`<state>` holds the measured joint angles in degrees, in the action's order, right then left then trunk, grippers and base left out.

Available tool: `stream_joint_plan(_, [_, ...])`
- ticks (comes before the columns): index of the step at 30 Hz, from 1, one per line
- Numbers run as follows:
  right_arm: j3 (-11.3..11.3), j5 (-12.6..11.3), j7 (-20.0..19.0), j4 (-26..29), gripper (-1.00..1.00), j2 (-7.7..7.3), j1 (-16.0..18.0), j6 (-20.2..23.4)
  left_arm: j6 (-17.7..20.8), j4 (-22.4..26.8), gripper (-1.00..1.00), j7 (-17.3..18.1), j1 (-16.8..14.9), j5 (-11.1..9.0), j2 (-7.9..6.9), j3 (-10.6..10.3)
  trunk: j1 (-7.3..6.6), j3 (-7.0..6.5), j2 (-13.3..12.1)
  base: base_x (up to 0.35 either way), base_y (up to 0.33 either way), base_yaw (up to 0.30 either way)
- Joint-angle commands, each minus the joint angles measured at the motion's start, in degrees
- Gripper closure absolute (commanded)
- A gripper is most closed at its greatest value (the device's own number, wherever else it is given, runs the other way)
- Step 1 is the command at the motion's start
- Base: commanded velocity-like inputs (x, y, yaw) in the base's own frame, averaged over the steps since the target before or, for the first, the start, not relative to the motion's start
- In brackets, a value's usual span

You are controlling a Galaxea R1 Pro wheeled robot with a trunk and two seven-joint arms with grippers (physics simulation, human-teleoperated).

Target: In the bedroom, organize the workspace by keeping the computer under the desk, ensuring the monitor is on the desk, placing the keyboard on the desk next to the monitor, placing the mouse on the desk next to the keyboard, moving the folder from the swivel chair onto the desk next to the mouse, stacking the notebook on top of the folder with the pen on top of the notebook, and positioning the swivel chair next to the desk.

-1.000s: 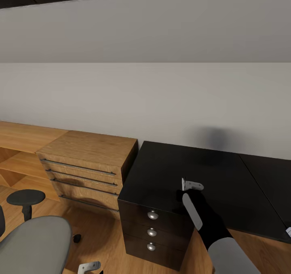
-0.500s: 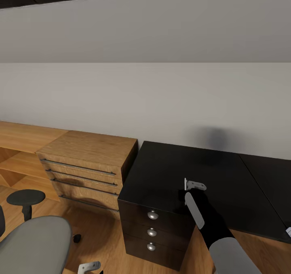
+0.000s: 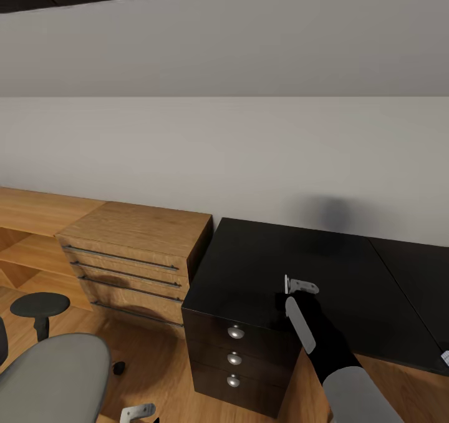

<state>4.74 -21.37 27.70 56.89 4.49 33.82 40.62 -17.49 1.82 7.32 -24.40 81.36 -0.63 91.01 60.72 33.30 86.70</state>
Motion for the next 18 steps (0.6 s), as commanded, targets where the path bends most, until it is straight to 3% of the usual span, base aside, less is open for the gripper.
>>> stream_joint_plan(1, [0.1,-0.6,0.6,-1.4,1.00,-0.05,0.0,0.2,-0.1,0.1,-1.00,0.4,0.0,0.3,0.02,0.5,0.00,0.06,0.0,0.000,0.000,0.000])
stream_joint_plan(4, [0.0,-0.6,0.6,-1.4,1.00,-0.07,0.0,0.2,-0.1,0.1,-1.00,0.4,0.0,0.3,0.02,0.5,0.00,0.06,0.0,0.000,0.000,0.000])
stream_joint_plan(11, [0.0,-0.6,0.7,-1.2,1.00,-0.09,0.0,0.2,-0.1,0.1,-1.00,0.4,0.0,0.2,0.02,0.5,-1.53,-1.19,-2.8,0.000,0.000,0.000])
stream_joint_plan(18, [0.1,-0.5,0.9,3.4,1.00,-0.92,0.0,0.2,-0.1,0.1,-1.00,0.4,0.0,0.2,-0.01,0.5,-3.07,-2.45,-5.6,0.000,0.000,0.000])
